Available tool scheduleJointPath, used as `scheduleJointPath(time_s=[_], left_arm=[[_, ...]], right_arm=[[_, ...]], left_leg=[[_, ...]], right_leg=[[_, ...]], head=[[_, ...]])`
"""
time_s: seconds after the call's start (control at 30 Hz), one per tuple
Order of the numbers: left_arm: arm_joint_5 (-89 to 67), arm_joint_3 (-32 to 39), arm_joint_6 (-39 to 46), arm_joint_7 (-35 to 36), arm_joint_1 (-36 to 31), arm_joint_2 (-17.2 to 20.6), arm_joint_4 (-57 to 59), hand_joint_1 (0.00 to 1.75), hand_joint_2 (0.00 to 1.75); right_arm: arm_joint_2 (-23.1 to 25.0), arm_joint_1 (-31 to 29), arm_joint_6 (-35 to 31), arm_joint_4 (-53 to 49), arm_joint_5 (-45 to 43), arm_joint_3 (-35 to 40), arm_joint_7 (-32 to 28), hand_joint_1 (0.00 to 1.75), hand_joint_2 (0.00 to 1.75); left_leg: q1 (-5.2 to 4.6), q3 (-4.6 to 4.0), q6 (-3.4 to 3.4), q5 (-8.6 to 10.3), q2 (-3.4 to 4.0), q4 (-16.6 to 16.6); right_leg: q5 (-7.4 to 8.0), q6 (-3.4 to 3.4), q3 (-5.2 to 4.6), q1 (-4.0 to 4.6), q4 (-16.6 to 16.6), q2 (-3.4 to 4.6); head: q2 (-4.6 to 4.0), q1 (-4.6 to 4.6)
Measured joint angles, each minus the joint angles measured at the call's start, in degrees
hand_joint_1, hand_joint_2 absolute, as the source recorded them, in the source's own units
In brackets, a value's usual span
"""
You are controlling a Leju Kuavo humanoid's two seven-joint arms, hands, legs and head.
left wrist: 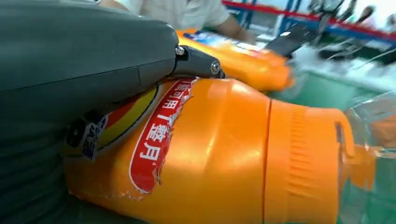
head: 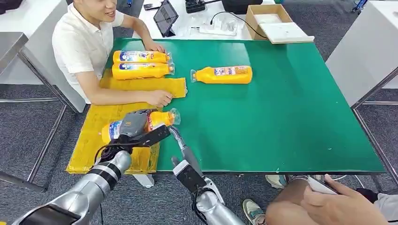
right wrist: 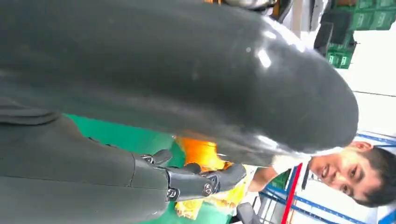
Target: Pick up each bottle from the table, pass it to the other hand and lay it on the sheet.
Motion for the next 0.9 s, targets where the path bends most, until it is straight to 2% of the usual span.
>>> scheduleJointPath(time_s=[0.33, 0.57, 0.7, 0.77, 0.9], left_arm=[[-0.63, 0.76, -0.13, 2.31, -2.40, 0.70, 5.55, 1.75, 1.75], [0.97, 4.44, -0.50, 2.77, -2.91, 1.24, 6.42, 1.75, 1.75], [-1.46, 5.11, -5.19, 6.05, -3.74, 2.23, 7.95, 1.75, 1.75], [-2.01, 5.11, -8.38, 6.44, -4.12, 2.64, 8.56, 0.00, 1.75], [-1.59, 5.36, -12.46, 5.74, -4.37, 2.93, 9.18, 0.00, 1.75]], right_arm=[[-0.41, 0.63, -0.15, -2.66, 0.11, 1.22, 1.00, 0.00, 0.00], [-3.28, 7.18, -1.24, -10.00, 2.97, 1.90, 3.74, 0.00, 0.00], [-4.83, 10.26, -1.44, -13.14, 2.82, 2.12, 4.74, 0.00, 0.00], [-5.33, 10.99, -1.73, -14.01, 2.49, 2.10, 5.16, 0.00, 0.00], [-5.95, 11.92, -1.81, -15.15, 2.25, 1.97, 5.22, 0.00, 0.00]], left_leg=[[-0.01, 0.06, 0.00, 0.00, 0.05, 0.00], [-0.01, 0.11, -0.08, -0.07, 0.06, -0.01], [-0.01, 0.15, -0.08, -0.07, 0.09, -0.02], [-0.01, 0.21, -0.09, -0.07, 0.18, -0.02], [-0.01, 0.34, -0.12, -0.09, 0.34, -0.02]], right_leg=[[0.00, 0.00, 0.02, 0.00, 0.00, 0.00], [-0.01, -0.02, 0.06, 0.00, -0.01, 0.05], [-0.02, -0.02, 0.07, 0.00, 0.01, 0.05], [-0.01, -0.03, 0.08, 0.00, 0.04, 0.10], [-0.01, -0.03, 0.15, 0.00, 0.07, 0.30]], head=[[0.00, -0.02], [0.00, -0.02], [0.00, -0.04], [0.02, -0.02], [0.00, -0.04]])
